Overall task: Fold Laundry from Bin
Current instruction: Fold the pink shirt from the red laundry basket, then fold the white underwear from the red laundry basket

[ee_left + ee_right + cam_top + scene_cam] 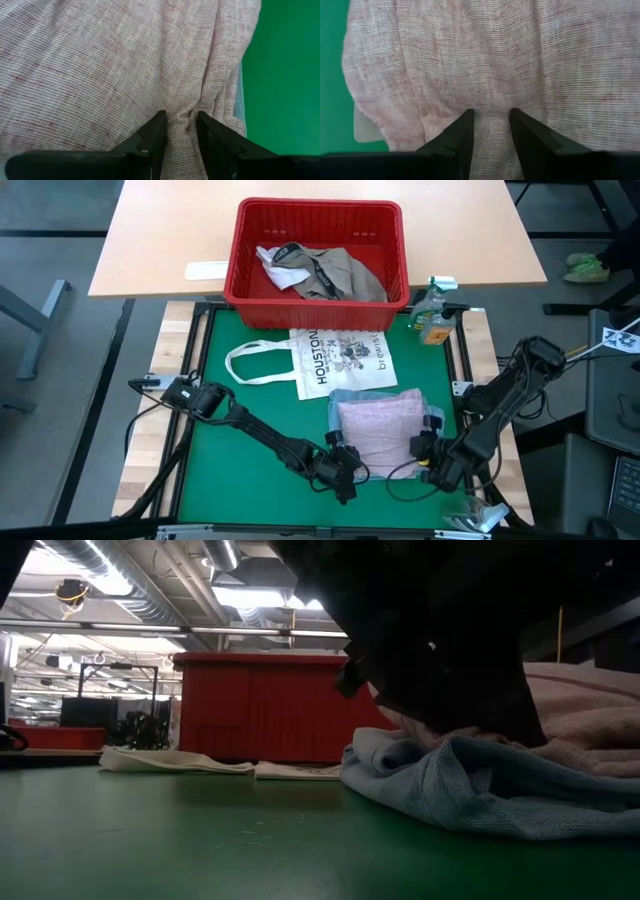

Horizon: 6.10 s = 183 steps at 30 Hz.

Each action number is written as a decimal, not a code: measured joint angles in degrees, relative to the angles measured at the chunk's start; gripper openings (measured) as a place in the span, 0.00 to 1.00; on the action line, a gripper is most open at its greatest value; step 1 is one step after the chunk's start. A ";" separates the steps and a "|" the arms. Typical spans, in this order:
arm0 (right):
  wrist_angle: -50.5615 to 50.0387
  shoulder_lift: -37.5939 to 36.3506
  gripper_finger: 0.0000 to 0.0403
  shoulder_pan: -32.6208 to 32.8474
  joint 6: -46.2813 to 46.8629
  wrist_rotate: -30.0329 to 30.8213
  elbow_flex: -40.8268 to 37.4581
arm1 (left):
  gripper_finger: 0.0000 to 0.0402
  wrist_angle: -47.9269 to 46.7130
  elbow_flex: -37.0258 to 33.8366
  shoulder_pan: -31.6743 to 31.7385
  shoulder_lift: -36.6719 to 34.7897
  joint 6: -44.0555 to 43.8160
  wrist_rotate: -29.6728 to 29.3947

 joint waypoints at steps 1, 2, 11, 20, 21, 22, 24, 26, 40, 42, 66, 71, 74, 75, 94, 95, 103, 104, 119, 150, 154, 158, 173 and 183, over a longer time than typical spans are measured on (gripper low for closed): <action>-0.20 -0.36 0.33 0.00 0.00 -0.34 0.02 | 0.26 -0.04 0.00 0.00 -0.10 0.00 0.34; -0.69 -0.79 0.33 -0.02 0.00 -0.74 0.20 | 0.26 -0.18 -0.04 -0.01 -0.36 -0.02 0.69; -10.04 -4.16 0.33 0.00 -1.15 -2.09 8.59 | 0.26 -0.99 -0.04 -0.39 -5.82 0.00 2.08; -23.28 -4.37 0.33 -0.91 -1.53 6.65 16.05 | 0.26 -0.53 0.13 1.78 -10.59 0.15 -2.65; -24.76 -4.37 0.33 -1.30 -1.53 8.01 16.53 | 0.26 -0.28 0.19 2.21 -10.83 0.17 -3.22; -25.92 -4.37 0.33 -1.85 -1.55 10.17 16.78 | 0.26 -0.40 0.20 2.72 -11.04 0.43 -3.89; -27.06 -4.37 0.33 -2.97 -1.55 14.41 16.90 | 0.26 -0.52 0.20 3.73 -11.06 2.11 -4.52; -27.35 -4.39 0.33 -4.51 -1.56 18.30 16.48 | 0.26 -0.85 0.20 4.84 -11.06 3.91 -4.50; -16.91 -4.40 0.33 -17.46 -1.93 13.79 -0.70 | 0.26 -7.73 0.17 12.43 -6.63 2.93 -2.32; -14.96 -4.38 0.33 -18.70 -1.86 13.58 -3.60 | 0.26 -7.79 0.17 13.09 -5.73 2.93 -2.18; -11.99 -4.29 0.33 -19.89 -2.23 9.83 -3.66 | 0.26 -9.11 5.38 14.43 -4.06 6.08 3.70; -15.75 -4.29 0.33 -19.87 -2.23 9.70 0.63 | 0.26 -8.13 9.41 14.29 -4.09 6.19 4.16; -15.99 -4.29 0.33 -19.82 -2.25 9.77 2.57 | 0.26 -8.09 10.09 14.13 -4.09 6.10 4.25; -15.95 -4.29 0.33 -19.82 -2.23 9.83 3.15 | 0.26 -7.75 10.12 14.06 -4.09 6.11 4.22; -15.66 -4.37 0.33 -19.85 -2.19 10.16 4.35 | 0.26 -0.11 10.24 14.68 -4.10 6.95 3.10; -15.53 -4.38 0.33 -19.85 -2.19 10.11 4.35 | 0.26 1.20 10.26 14.83 -4.11 7.36 3.03; -15.52 -4.37 0.33 -19.85 -2.21 9.89 4.35 | 0.26 0.63 10.27 14.69 -4.11 7.45 3.17; -15.53 -4.37 0.33 -19.85 -2.21 9.88 4.35 | 0.26 0.63 10.27 14.63 -4.11 7.48 3.15; -15.45 -4.37 0.33 -19.87 -3.34 7.40 4.39 | 0.26 1.55 10.27 16.27 -4.11 4.46 5.67; -13.58 -4.35 0.33 -19.89 1.23 8.01 4.42 | 0.26 -27.02 35.19 43.18 -12.68 24.02 -3.45; -13.56 -4.35 0.33 -19.89 3.70 8.43 4.42 | 0.26 -25.78 35.19 45.46 -12.69 24.66 -3.51; -13.54 -4.35 0.33 -21.94 4.57 7.24 4.42 | 0.26 -25.97 35.15 48.19 -12.68 31.37 -5.67; -11.95 -4.37 0.33 -32.41 3.87 3.18 4.42 | 0.26 -25.89 22.73 73.74 -12.07 17.59 13.89; -8.81 -4.37 0.33 -32.76 3.87 1.18 4.39 | 0.26 -24.42 7.34 80.37 -12.02 17.49 23.39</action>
